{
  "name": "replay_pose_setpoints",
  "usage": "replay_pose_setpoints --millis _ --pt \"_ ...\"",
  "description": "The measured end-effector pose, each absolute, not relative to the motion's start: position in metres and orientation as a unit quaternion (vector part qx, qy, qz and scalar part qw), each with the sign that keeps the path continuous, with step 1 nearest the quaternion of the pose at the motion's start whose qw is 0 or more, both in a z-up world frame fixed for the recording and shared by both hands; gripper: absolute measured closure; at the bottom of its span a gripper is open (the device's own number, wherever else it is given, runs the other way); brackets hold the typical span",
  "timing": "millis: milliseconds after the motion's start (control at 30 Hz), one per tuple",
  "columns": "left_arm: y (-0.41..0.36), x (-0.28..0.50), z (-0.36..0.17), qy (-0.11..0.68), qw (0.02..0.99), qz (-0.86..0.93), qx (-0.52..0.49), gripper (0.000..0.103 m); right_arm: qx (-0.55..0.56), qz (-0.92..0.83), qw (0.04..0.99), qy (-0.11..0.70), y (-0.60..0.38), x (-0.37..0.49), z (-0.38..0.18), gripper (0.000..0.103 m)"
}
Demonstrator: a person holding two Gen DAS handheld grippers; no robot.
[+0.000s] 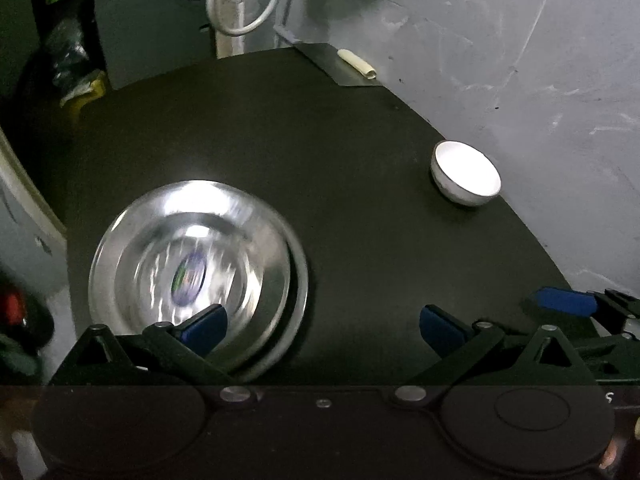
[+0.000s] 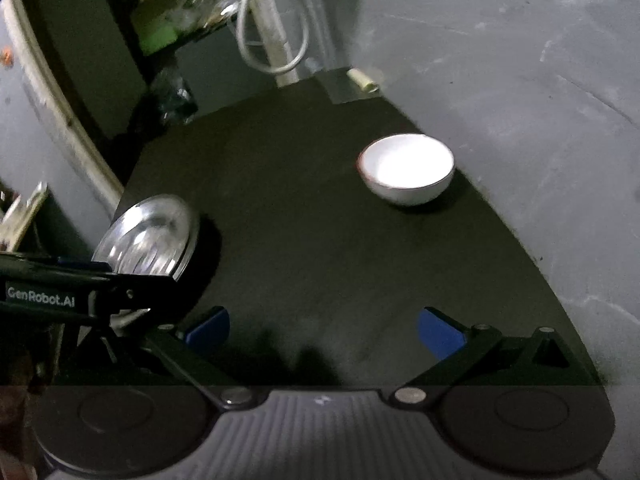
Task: Organize plates and bowls
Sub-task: 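Reach the left gripper to the second white bowl and grasp its rim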
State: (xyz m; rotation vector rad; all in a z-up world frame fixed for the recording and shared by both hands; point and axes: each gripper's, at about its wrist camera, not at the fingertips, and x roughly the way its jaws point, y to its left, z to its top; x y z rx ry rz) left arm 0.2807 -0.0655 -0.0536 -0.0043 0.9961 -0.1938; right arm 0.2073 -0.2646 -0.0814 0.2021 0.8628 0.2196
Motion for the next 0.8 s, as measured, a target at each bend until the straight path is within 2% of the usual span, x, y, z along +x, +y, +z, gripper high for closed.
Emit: replay_pose_setpoints --millis 433,600,800 --pt "-0.114 0.38 -0.054 0.476 0.872 -0.092 0.074 0.001 0.217 0.006 0.903 0.371 -0.319 0.266 -0.109 0.0" --pt "-0.142 0.412 -0.051 0.466 0.874 -0.116 0.072 0.001 0.265 -0.035 0.902 0.339 -0.337 0.284 -0.113 0.0" --pt "-0.178 0.436 -0.059 0.466 0.869 -0.143 0.085 0.001 0.28 -0.046 0.892 0.352 -0.342 0.307 -0.128 0.008"
